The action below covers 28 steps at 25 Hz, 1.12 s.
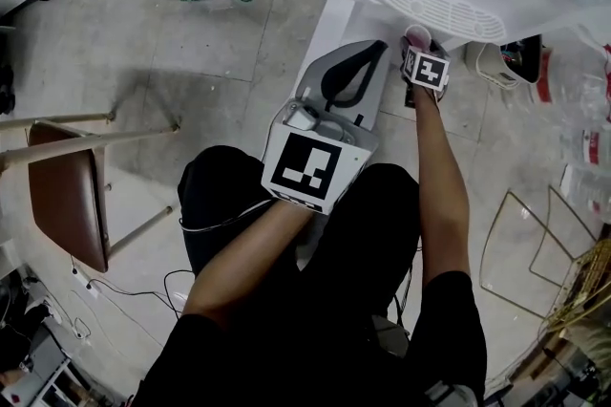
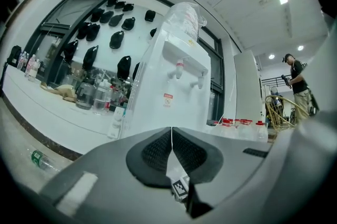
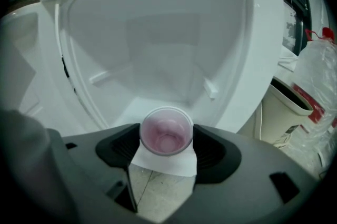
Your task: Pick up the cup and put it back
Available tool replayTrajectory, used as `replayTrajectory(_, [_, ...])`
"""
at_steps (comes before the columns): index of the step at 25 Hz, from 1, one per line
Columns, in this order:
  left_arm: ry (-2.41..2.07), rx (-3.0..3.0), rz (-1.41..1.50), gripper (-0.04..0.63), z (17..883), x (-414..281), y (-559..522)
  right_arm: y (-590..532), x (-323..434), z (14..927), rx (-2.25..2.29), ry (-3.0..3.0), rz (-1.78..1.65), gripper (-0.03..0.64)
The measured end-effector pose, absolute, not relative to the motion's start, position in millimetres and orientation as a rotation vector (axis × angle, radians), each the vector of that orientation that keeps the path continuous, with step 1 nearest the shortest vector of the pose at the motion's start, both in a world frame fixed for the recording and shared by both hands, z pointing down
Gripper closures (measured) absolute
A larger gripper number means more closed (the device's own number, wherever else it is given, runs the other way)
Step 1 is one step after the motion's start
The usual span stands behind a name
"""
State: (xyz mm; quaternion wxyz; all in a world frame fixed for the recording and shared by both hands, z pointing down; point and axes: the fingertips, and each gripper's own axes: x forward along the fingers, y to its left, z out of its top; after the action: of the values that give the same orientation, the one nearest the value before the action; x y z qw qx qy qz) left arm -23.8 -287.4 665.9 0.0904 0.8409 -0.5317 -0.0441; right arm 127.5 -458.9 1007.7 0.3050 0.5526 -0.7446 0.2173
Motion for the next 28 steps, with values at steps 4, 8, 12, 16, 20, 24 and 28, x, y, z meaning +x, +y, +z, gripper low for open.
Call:
replayTrajectory(4, [-1.595, 2.523, -0.118, 0.586, 665, -19, -289, -440, 133, 992, 1.431, -1.996, 0.576, 0.313])
replayTrajectory(8, [-1.596, 2.527, -0.089, 0.586, 671, -14, -290, -415, 139, 971, 1.403, -2.038, 0.609, 0.314])
replayTrajectory(12, [-1.598, 2.538, -0.095, 0.586, 664, -11, -292, -387, 142, 951, 1.356, -2.075, 0.639, 0.314])
replayTrajectory(16, [-1.594, 2.562, -0.092, 0.586, 661, -4, -293, -359, 145, 920, 1.306, -2.131, 0.645, 0.314])
replayTrajectory(20, [-1.566, 2.576, -0.104, 0.586, 658, 4, -292, -332, 150, 882, 1.242, -2.186, 0.6, 0.314])
replayTrajectory(24, [-1.537, 2.59, -0.109, 0.586, 658, 10, -294, -303, 155, 842, 1.2, -2.239, 0.562, 0.314])
replayTrajectory(28, [-1.516, 2.593, -0.115, 0.586, 657, 13, -295, -280, 162, 797, 1.168, -2.29, 0.516, 0.314])
